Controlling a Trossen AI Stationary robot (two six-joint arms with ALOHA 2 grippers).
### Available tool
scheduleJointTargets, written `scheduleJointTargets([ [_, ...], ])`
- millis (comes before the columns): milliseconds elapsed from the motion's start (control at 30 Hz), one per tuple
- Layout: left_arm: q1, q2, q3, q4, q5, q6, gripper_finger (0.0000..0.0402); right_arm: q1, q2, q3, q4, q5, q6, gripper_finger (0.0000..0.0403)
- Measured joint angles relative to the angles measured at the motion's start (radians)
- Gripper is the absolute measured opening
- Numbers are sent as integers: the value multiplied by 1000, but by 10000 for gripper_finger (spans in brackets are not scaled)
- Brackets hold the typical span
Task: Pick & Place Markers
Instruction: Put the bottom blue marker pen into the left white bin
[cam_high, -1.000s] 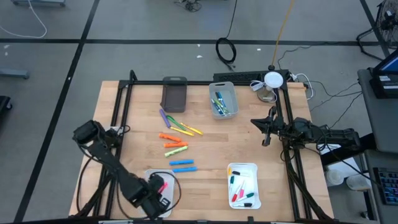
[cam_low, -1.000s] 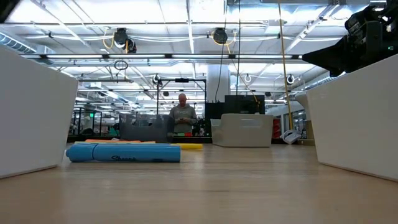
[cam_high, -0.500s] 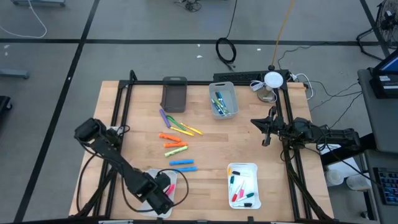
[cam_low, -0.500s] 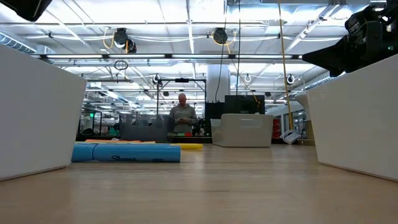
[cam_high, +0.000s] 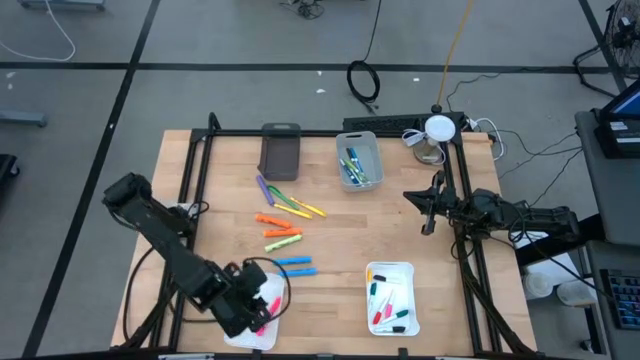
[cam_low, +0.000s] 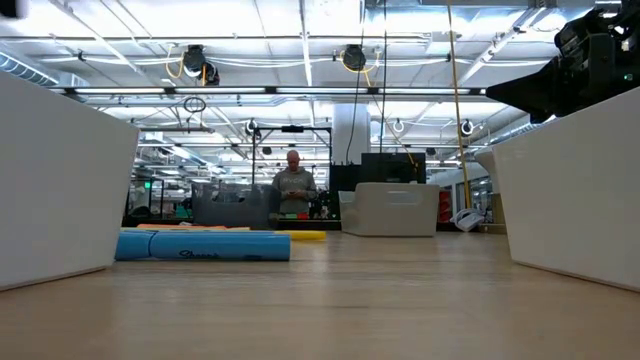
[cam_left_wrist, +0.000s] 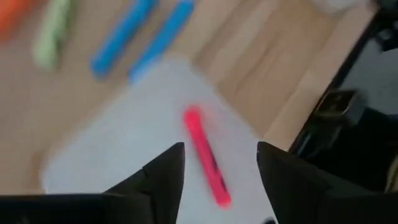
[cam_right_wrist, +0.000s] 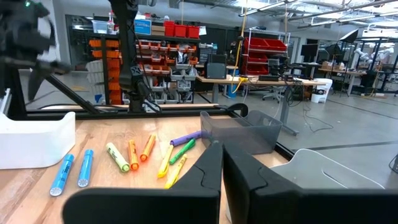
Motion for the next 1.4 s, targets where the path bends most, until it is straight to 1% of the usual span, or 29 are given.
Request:
scheduleJointTargets([
  [67,3,-29,0,0,-77,118,198,0,0,0,0,0,0,0],
  [133,15,-47,0,2,-130,254,193,0,0,0,0,0,0,0],
  [200,46,-56,0,5,-165,367,186,0,0,0,0,0,0,0],
  [267,95,-57,0,6,-172,482,180,0,0,0,0,0,0,0],
  [333,156,-54,0,7,-145,583,173,0,0,0,0,0,0,0],
  [467,302,-31,0,12,-48,697,163,0,0,0,0,0,0,0],
  [567,387,5,0,29,-12,838,162,0,0,0,-1,0,0,0],
  [667,431,57,0,62,25,980,166,0,0,0,-2,0,0,0],
  [833,444,157,0,212,85,1164,169,0,0,0,-2,0,0,0],
  [967,444,234,0,292,103,1205,160,0,0,0,-1,0,0,0],
  [1133,446,313,0,281,119,1195,145,0,0,0,0,0,0,0],
  [1200,447,333,0,278,122,1174,142,0,0,0,-1,0,0,0],
  [1333,447,346,0,275,174,1170,142,0,0,0,-1,0,0,0],
  [1400,444,340,0,275,173,1170,147,0,0,0,0,0,0,0],
])
